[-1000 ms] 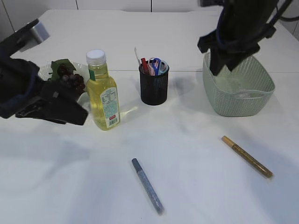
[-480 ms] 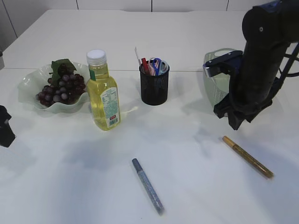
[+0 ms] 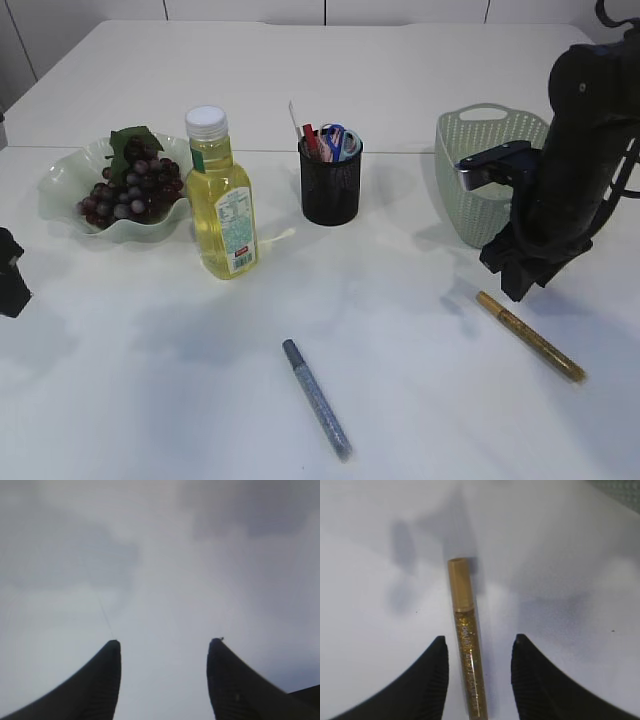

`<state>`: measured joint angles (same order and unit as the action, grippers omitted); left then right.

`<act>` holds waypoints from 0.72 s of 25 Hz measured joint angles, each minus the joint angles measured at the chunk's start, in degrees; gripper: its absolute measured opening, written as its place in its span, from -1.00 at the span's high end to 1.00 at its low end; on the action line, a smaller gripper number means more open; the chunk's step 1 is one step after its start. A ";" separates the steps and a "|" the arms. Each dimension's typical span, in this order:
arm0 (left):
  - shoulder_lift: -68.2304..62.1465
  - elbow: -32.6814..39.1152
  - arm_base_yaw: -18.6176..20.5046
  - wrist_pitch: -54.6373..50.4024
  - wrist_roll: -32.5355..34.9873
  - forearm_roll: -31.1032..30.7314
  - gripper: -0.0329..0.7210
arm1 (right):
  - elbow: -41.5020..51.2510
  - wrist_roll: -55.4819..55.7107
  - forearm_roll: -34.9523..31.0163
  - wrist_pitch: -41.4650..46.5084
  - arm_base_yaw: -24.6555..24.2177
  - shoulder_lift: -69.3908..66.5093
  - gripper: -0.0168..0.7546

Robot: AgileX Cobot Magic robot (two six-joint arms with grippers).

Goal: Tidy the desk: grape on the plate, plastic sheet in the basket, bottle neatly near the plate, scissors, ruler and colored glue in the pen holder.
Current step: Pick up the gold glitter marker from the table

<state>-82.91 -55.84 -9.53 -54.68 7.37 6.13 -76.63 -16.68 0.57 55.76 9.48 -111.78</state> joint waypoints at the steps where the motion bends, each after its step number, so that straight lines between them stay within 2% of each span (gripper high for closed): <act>1: 0.00 0.00 0.00 0.00 0.00 0.00 -0.16 | 0.00 -1.37 -0.57 0.00 -0.23 0.00 0.07; 7: 0.00 0.00 0.00 0.45 -0.09 0.10 -0.16 | 0.00 -5.13 -5.14 -1.08 -0.28 -2.36 0.07; 18: 0.00 0.00 0.00 2.02 -0.09 0.80 -0.16 | 0.00 -4.59 -4.99 -3.58 -0.28 -5.31 0.07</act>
<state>-82.91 -55.84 -9.53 -52.66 7.28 6.93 -76.63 -21.27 -4.42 52.18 9.19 -117.09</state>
